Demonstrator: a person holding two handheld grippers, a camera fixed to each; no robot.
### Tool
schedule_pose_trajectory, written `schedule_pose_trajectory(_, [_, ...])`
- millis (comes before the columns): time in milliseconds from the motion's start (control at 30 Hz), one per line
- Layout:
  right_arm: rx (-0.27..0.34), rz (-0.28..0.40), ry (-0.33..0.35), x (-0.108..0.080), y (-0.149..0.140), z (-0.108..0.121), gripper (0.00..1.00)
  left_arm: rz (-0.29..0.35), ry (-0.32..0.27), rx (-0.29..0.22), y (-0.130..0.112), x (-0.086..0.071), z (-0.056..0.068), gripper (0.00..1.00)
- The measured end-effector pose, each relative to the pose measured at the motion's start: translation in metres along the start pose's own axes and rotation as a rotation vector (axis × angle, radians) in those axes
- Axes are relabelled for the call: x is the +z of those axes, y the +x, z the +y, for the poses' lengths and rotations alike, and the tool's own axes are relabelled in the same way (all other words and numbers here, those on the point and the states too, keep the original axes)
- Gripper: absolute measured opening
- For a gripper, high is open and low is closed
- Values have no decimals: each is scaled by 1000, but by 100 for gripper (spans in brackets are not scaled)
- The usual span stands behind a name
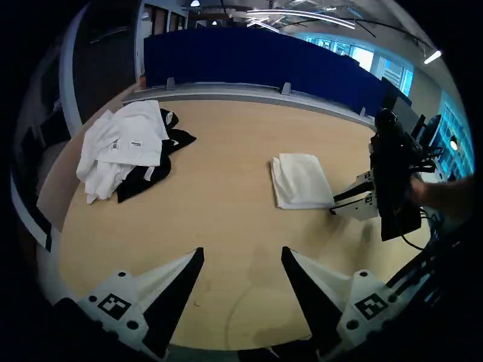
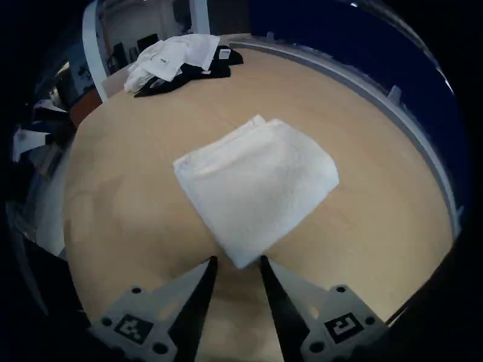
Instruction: Fold towel
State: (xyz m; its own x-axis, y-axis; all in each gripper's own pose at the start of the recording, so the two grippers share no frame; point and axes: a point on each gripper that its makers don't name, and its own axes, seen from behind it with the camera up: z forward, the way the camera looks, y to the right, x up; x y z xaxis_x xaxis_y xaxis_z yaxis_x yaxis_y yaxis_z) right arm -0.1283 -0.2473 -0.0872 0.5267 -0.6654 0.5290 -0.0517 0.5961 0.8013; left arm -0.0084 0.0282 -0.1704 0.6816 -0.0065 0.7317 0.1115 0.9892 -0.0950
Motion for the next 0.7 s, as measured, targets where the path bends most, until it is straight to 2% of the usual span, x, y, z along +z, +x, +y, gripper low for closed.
schedule_pose_trajectory(167, [12, 6, -18, 1, 1, 5, 17, 1, -1, -1, 1, 1, 0, 95])
schedule_pose_trajectory(267, [16, 8, -19, 2, 1, 7, 6, 1, -1, -1, 0, 1, 1, 95])
schedule_pose_trajectory(533, [15, 35, -13, -2, 10, 6, 5, 1, -5, -1, 0, 2, 3, 95])
schedule_pose_trajectory(700, [11, 80, -10, -16, 31, 8, 4, 5, -9, 2, 3, 3, 4, 95])
